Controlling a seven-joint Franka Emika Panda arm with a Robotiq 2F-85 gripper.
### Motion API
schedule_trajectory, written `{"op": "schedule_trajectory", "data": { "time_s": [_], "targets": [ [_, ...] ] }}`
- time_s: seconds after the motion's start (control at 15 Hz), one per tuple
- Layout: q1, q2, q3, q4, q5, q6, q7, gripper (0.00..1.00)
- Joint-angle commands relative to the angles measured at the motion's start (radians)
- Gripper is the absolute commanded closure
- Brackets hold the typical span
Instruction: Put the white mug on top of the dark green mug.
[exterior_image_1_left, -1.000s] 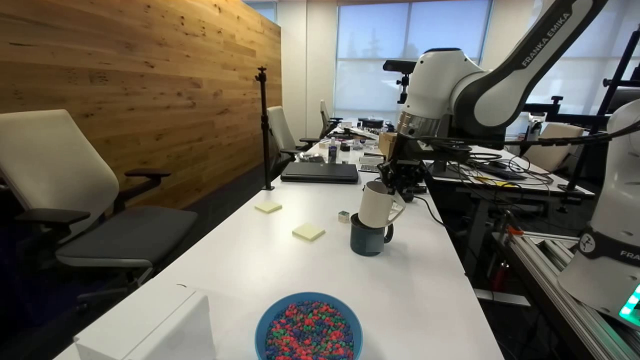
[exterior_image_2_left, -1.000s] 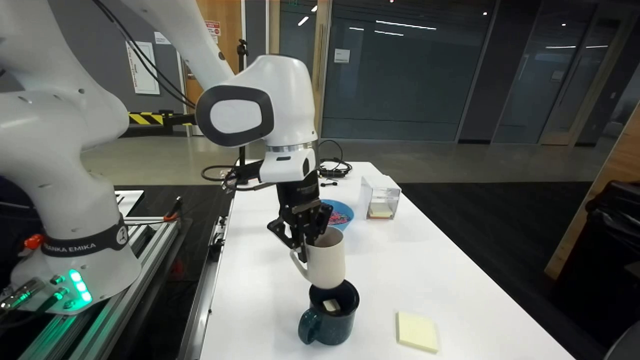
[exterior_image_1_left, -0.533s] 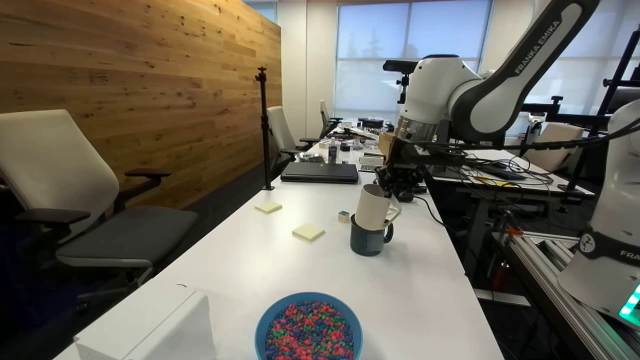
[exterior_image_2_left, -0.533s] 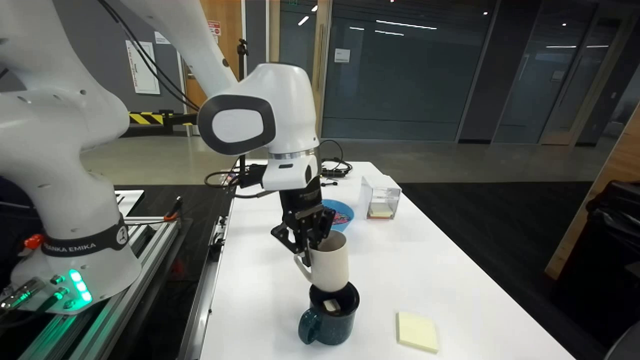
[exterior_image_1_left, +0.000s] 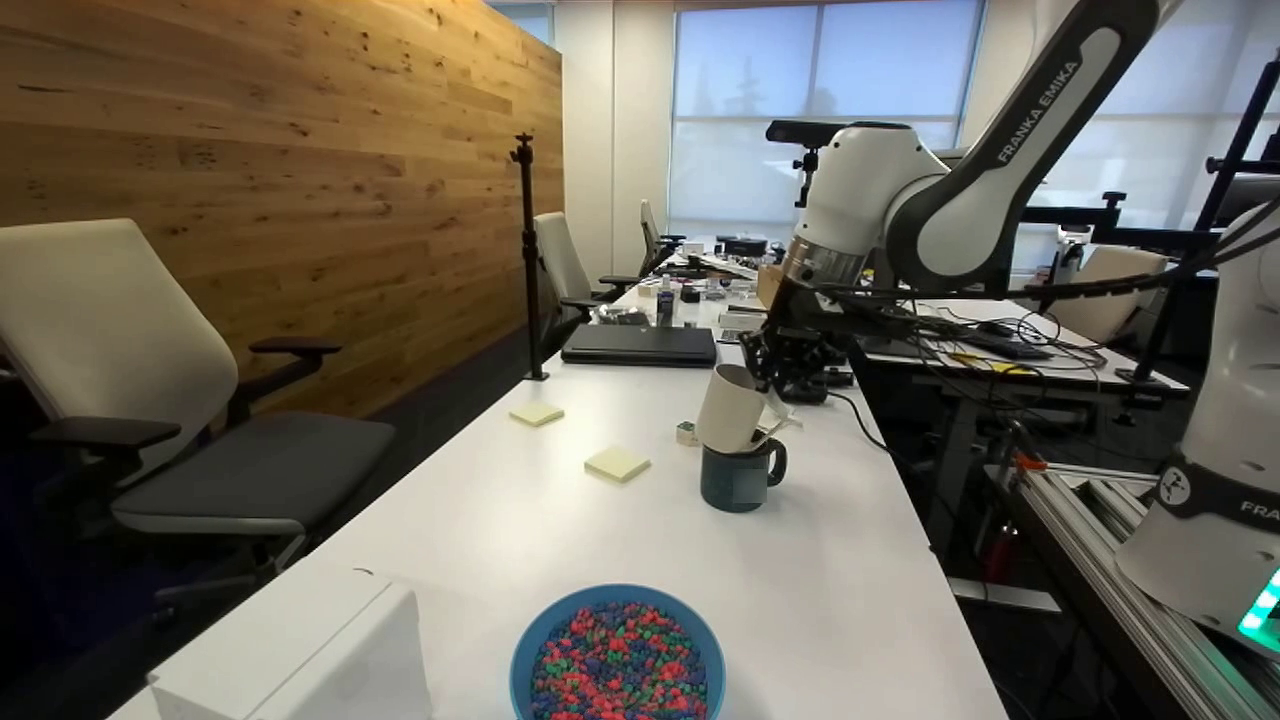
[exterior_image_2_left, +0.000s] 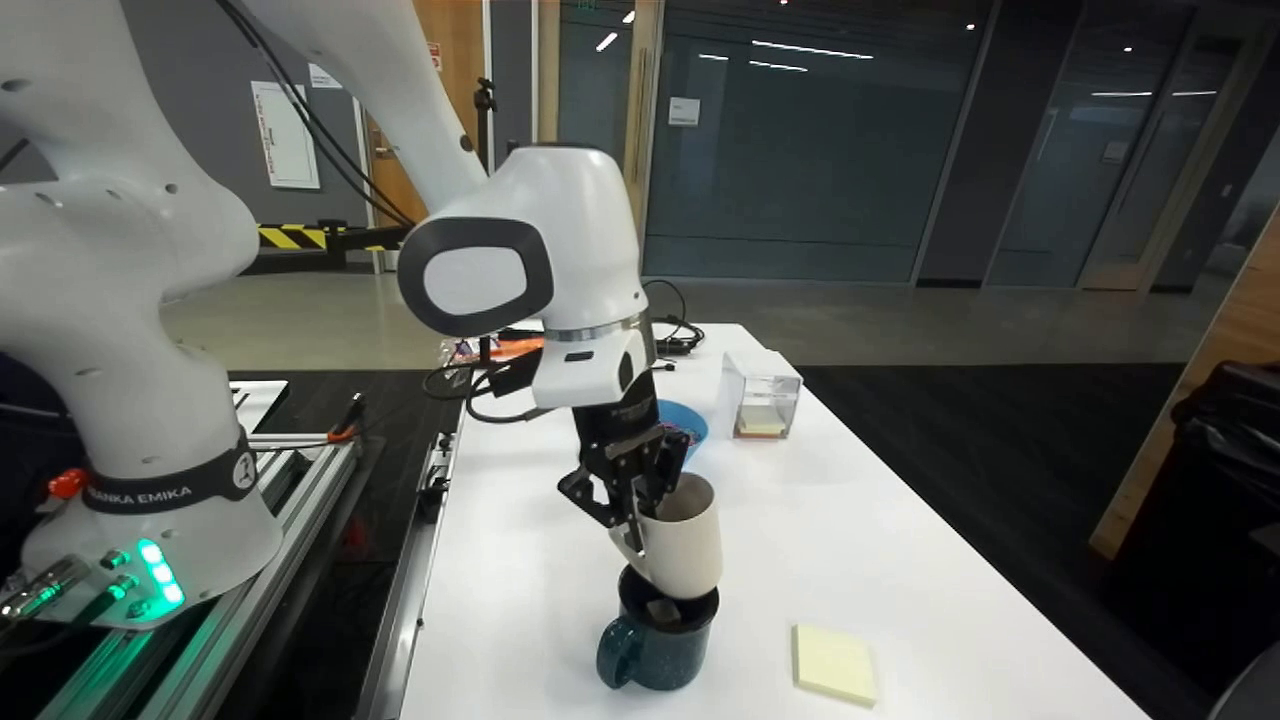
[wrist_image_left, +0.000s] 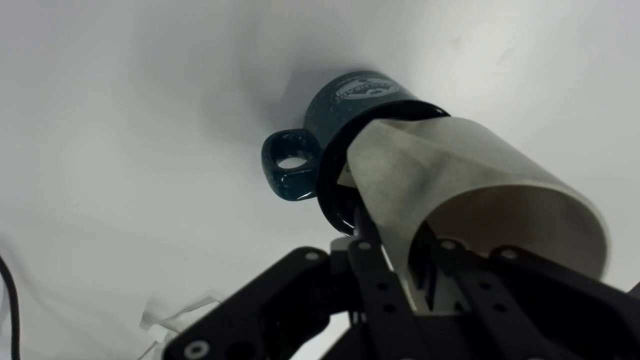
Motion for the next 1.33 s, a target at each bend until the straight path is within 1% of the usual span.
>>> {"op": "schedule_trajectory", "data": {
  "time_s": [0.0, 0.2, 0.33, 0.87, 1.2, 1.27],
  "targets": [
    [0.012, 0.004, -0.023, -0.031, 0.080, 0.030, -0.064, 0.96],
    [0.016, -0.004, -0.028, -0.040, 0.114, 0.022, -0.093, 0.96],
    [0.024, 0.013, -0.026, -0.018, 0.141, 0.008, -0.116, 0.96],
    [0.050, 0.001, -0.025, -0.018, 0.252, -0.015, -0.218, 0.96],
    [0.055, -0.001, -0.024, -0.018, 0.275, -0.018, -0.248, 0.96],
    [0.038, 0.006, -0.019, -0.018, 0.229, 0.003, -0.207, 0.96]
  ]
}}
